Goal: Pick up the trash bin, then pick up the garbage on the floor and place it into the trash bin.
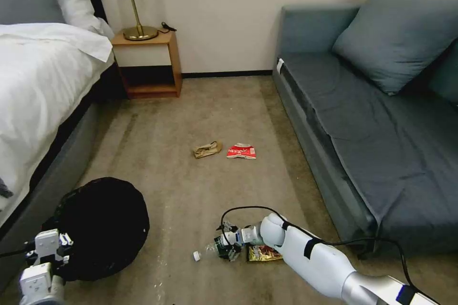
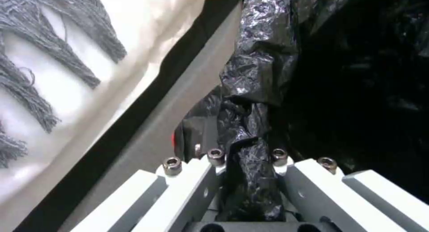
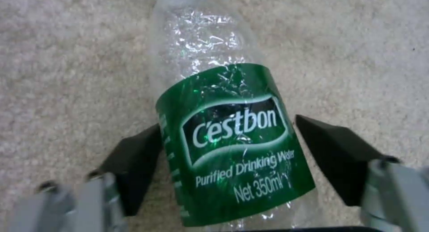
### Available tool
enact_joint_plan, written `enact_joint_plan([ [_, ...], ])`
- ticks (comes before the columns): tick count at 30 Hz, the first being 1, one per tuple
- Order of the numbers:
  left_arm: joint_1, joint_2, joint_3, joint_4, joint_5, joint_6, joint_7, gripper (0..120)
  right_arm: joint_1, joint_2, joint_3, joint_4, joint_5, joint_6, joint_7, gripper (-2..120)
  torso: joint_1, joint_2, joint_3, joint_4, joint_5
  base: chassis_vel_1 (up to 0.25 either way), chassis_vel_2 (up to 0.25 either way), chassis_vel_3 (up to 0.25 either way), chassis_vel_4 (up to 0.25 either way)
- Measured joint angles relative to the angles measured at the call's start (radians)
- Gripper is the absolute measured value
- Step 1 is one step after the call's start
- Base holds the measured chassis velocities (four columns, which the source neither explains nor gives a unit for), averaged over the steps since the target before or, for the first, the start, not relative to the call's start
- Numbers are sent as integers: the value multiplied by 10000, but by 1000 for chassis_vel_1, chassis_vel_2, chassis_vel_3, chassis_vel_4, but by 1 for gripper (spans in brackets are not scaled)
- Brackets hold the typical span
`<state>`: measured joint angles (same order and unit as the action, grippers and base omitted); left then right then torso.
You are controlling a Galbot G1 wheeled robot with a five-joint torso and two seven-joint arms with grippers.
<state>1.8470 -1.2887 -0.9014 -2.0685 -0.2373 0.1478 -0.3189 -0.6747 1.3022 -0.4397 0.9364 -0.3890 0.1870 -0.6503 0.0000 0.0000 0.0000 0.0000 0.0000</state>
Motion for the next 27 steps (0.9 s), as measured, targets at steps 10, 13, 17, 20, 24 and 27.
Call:
enact_joint_plan([
  [10, 85, -58, -25, -54, -11, -52, 5, 3, 34, 203, 168, -207, -188, 126, -20, 42, 0, 0, 0, 1, 0, 0, 0, 0, 0],
  [13, 117, -59, -32, -85, -17, -69, 5, 3, 30, 188, 238, -154, -189, 140, -12, 35, 0, 0, 0, 1, 1, 0, 0, 0, 0],
  [17, 154, -58, -40, -118, -28, -79, 8, 3, 16, 121, 457, 52, -106, 167, -2, 26, 0, 0, 0, 1, 0, 0, 0, 0, 0],
  [20, 148, -64, -40, -120, -35, -85, 10, 3, -26, 75, 783, 426, 186, 169, 2, 25, 0, 0, 1, 0, 1, 0, 0, 0, 0],
  [24, 151, -99, -25, -122, -31, -113, 11, 3, -41, 106, 1237, 894, 570, 156, 32, 25, 0, 0, 0, 0, 0, 0, 0, 0, 0],
  [27, 152, -114, -7, -127, -24, -123, 11, 3, -41, 137, 1438, 1193, 942, 123, 93, 25, 0, 0, 0, 0, 0, 0, 0, 0, 0],
])
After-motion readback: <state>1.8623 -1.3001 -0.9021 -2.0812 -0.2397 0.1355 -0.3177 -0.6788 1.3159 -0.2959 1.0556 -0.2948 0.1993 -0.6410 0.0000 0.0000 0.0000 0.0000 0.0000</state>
